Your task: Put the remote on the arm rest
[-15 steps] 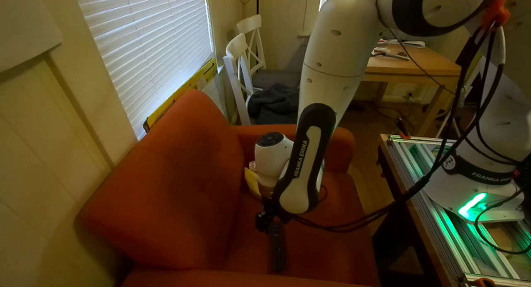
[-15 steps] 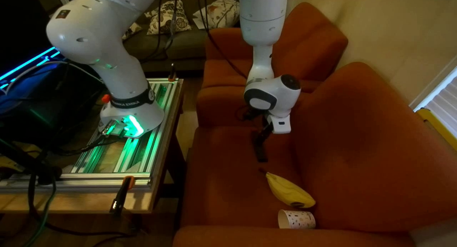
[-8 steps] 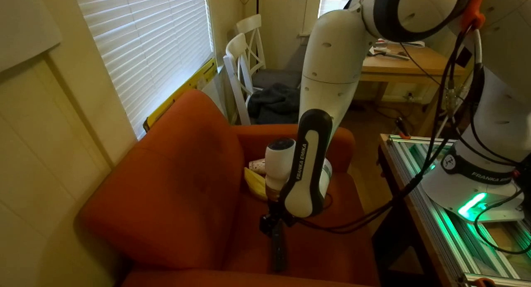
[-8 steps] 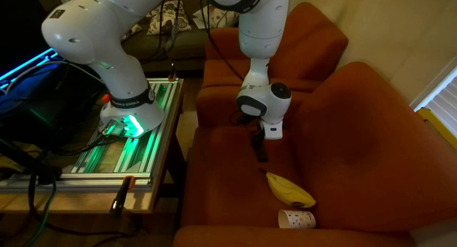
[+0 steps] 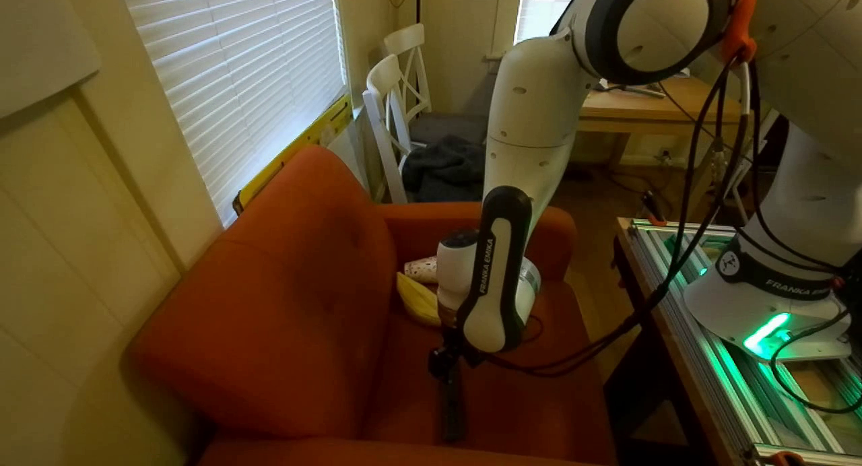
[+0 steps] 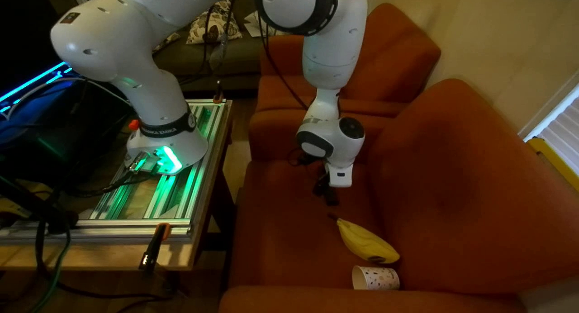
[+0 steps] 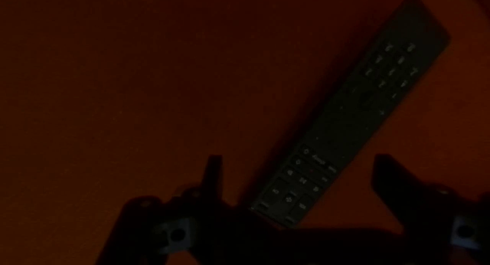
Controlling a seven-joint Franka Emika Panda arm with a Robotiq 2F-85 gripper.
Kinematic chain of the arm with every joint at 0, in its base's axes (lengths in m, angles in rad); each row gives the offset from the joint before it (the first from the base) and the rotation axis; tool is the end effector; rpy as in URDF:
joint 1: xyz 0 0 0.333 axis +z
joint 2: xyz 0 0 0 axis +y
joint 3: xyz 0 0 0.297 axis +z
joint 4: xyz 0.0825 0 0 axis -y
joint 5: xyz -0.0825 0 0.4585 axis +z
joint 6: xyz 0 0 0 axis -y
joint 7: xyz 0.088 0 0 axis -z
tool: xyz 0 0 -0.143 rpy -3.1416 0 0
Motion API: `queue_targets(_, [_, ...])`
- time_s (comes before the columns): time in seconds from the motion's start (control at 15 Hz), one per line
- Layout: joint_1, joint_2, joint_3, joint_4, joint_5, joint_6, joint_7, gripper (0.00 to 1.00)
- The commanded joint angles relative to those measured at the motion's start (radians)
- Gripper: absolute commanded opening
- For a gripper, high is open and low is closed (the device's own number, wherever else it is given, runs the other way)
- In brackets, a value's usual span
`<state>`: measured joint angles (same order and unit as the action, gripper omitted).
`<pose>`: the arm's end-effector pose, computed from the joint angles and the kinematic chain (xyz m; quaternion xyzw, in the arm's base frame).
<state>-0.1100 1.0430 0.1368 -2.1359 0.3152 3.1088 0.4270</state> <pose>0.4405 0.0188 -0.1962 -0.9227 0.3789 0.0522 0.0491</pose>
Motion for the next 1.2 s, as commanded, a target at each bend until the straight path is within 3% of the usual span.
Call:
queue_targets(0.0, [-0.01,0.058,0.015,0.063,0.032,0.033,-0.024,1.0])
queue_targets(0.8, [0.017,0.181,-0.004,0.255,0.021,-0.057,-0.027,1.0])
queue_targets(0.87, [0.019,0.187,-0.007,0.268,0.021,-0.07,-0.027,0.81])
queue_targets(0.93, [0.021,0.19,-0.008,0.276,0.022,-0.08,-0.027,0.74])
queue_targets(1.0, [0.021,0.191,-0.01,0.283,0.023,-0.093,-0.027,0.86])
queue_targets(1.13, [0.025,0.193,-0.01,0.291,0.025,-0.106,-0.026,0.96])
